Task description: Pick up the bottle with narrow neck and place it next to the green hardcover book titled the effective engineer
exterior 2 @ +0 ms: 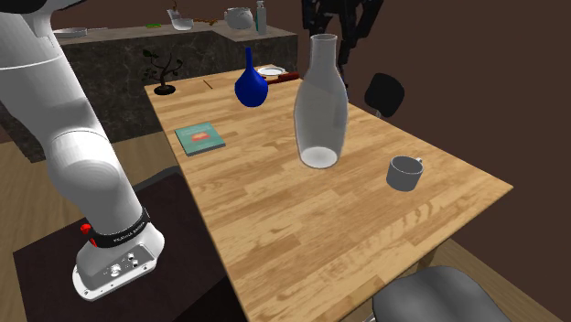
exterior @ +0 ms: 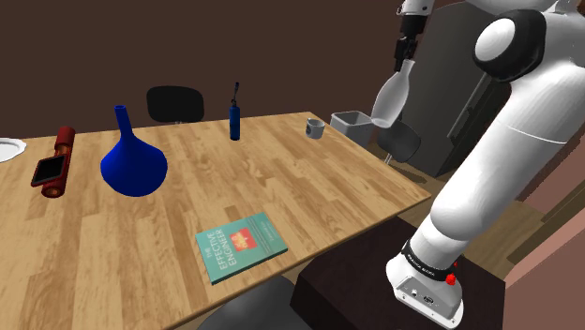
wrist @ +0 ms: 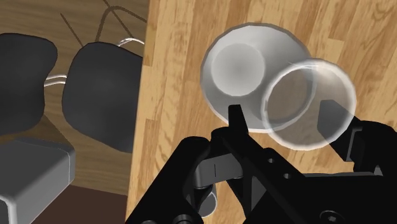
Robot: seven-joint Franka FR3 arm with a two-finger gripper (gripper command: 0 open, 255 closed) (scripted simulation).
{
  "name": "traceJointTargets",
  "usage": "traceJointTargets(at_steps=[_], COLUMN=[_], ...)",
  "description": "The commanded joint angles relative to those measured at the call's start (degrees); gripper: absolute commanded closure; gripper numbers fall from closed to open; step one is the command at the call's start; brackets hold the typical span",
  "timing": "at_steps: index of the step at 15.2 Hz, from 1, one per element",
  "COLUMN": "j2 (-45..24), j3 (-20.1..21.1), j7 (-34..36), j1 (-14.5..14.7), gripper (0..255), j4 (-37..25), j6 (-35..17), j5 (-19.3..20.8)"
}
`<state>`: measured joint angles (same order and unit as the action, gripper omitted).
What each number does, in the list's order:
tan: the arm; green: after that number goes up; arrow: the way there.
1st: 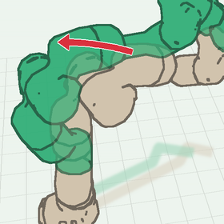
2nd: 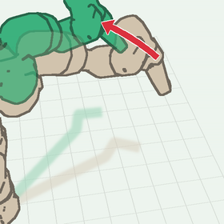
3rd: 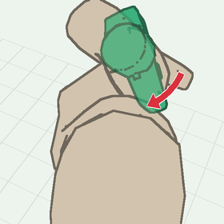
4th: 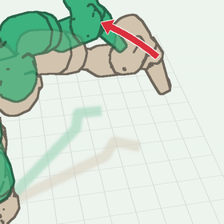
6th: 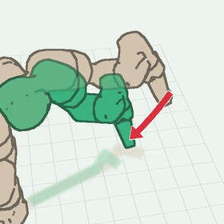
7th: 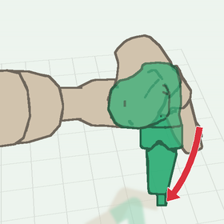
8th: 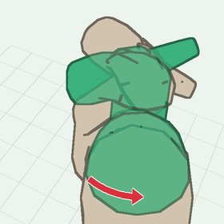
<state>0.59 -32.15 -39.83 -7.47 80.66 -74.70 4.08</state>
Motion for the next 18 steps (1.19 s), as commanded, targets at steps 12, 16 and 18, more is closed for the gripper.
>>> traceJointTargets(at_steps=[12,16,18], j2=[-9.64,-1.63,1.28], j3=[-2.27,1.54,3.57], j7=[-4.47,4.11,8.08], j1=[-3.63,2.8,4.91], gripper=[255,255,255], j4=[-21.71,-9.91,-5.44], j6=[13.37,8.77,7.05], j5=[-5.16,-1.16,-0.12])
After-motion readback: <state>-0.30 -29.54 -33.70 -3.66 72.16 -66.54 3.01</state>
